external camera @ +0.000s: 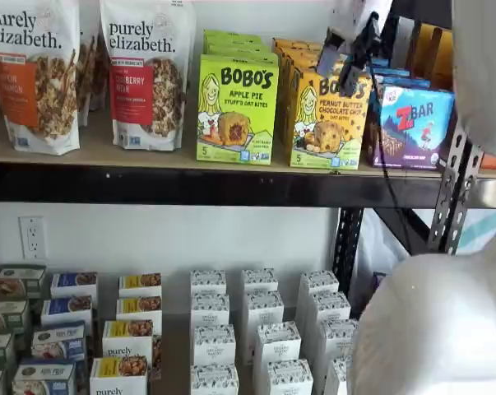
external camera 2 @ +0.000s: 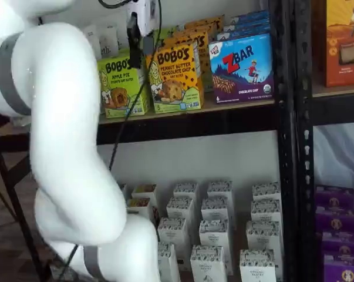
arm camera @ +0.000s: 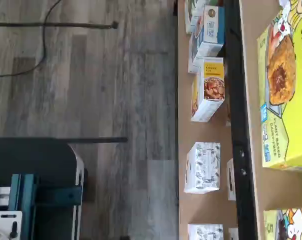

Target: Pick up the orange box on the top shelf, the fifth box from the left

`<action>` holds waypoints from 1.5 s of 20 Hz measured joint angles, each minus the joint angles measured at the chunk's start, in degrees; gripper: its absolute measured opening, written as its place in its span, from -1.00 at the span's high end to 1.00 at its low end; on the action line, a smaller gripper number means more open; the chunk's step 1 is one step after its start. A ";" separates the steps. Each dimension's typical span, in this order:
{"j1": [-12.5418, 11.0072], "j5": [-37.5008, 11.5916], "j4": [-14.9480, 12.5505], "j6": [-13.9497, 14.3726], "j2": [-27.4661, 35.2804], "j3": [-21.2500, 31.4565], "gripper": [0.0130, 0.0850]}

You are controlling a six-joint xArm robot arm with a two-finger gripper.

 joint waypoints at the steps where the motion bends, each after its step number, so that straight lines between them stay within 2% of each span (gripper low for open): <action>1: -0.05 -0.80 0.34 0.00 -0.37 0.49 -1.00; 3: -0.07 -5.05 2.14 0.45 -2.20 2.39 -1.00; 10: 1.73 -8.29 2.09 2.34 -2.09 1.49 -1.00; 17: 2.82 -14.72 -0.99 2.08 -1.81 2.67 -1.00; 30: 1.26 -18.73 -4.32 -1.26 2.81 1.72 -1.00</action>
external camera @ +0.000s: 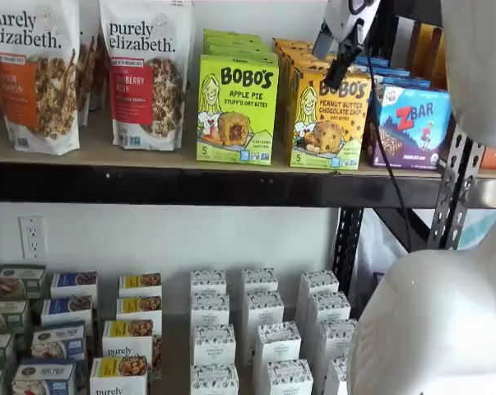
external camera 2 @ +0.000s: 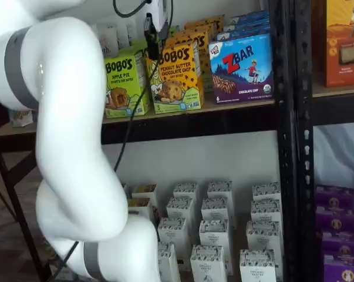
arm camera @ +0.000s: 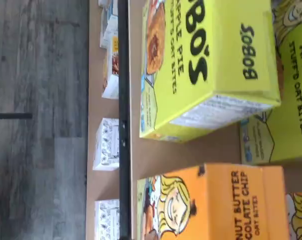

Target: Pick up the orange box on the top shelf, the fifth box from the left

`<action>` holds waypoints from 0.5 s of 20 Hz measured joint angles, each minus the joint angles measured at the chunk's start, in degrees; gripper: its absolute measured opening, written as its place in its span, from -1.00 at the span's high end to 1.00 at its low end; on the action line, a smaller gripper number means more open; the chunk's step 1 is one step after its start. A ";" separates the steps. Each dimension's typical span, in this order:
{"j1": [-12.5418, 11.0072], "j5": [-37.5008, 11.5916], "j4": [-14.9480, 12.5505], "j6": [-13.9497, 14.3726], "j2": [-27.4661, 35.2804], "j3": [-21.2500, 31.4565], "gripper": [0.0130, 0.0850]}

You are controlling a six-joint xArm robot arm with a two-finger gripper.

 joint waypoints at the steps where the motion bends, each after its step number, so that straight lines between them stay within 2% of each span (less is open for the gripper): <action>1: -0.05 -0.30 -0.31 -0.20 0.09 0.25 -1.00; 10: -0.94 -2.31 -1.56 -1.87 0.25 2.56 -1.00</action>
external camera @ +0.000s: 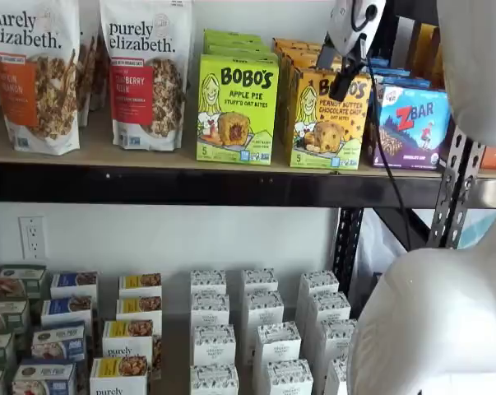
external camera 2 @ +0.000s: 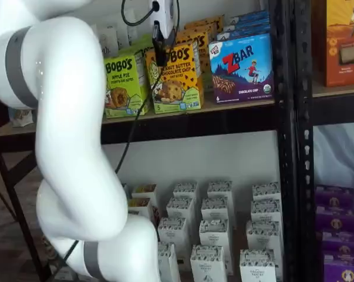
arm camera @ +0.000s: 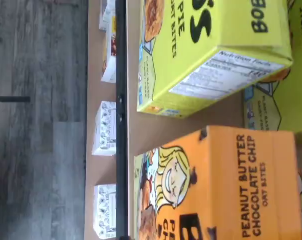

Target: Pick up the orange box on the top shelf, the fifth box from the left

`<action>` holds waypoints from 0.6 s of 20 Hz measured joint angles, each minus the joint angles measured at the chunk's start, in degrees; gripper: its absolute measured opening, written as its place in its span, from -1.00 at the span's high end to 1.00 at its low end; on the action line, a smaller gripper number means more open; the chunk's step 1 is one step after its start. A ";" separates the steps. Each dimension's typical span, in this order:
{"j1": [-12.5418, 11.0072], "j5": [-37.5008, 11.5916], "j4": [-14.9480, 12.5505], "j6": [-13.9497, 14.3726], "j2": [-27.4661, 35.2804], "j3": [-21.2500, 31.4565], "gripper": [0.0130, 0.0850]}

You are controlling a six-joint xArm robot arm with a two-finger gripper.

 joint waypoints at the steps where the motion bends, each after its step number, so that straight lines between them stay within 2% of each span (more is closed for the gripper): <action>1: 0.07 0.02 -0.17 0.00 0.10 0.05 -1.00; 7: 0.34 -0.41 -0.74 0.00 0.12 0.87 -1.00; 12: 0.56 1.55 -1.84 0.14 1.03 -0.10 -1.00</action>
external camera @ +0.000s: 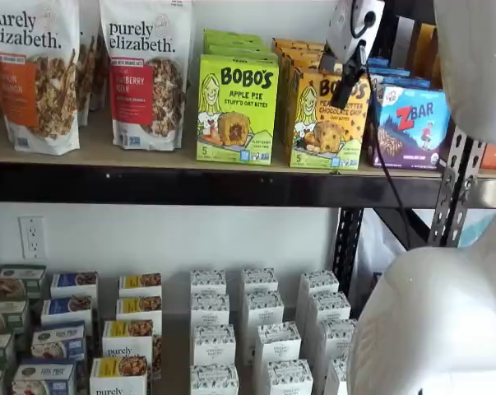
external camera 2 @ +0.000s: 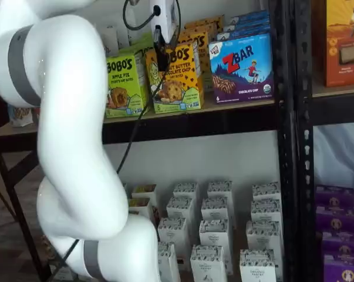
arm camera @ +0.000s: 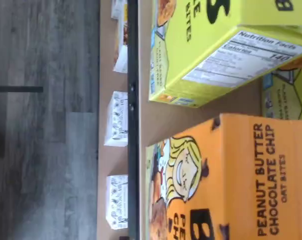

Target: Pick up the orange box on the top shelf, the fifth box from the left

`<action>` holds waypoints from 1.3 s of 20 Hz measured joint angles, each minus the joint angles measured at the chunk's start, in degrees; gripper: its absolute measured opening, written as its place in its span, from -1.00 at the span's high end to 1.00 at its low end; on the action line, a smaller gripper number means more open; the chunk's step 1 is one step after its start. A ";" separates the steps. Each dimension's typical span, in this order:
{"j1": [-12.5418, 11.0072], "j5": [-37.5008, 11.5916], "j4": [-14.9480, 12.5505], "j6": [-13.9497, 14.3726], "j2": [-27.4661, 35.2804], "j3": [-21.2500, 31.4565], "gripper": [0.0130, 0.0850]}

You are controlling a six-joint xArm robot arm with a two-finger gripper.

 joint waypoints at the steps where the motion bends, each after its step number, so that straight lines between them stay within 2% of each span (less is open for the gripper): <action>1: 0.03 0.34 -0.12 0.02 0.14 -0.14 -1.00; 15: 1.64 -0.98 -1.20 1.25 0.11 1.41 -1.00; 16: 1.71 -1.00 -1.33 1.31 0.13 1.42 -0.89; 17: 1.74 -0.99 -1.40 1.33 0.16 1.42 -0.89; 18: 1.76 -1.04 -1.45 1.34 0.17 1.43 -0.78; 21: 1.81 -1.23 -1.44 1.38 0.20 1.50 -0.67; 23: 1.92 -1.50 -1.42 1.47 0.20 1.61 -0.44; 26: 2.12 -1.87 -1.42 1.65 0.19 1.76 -0.33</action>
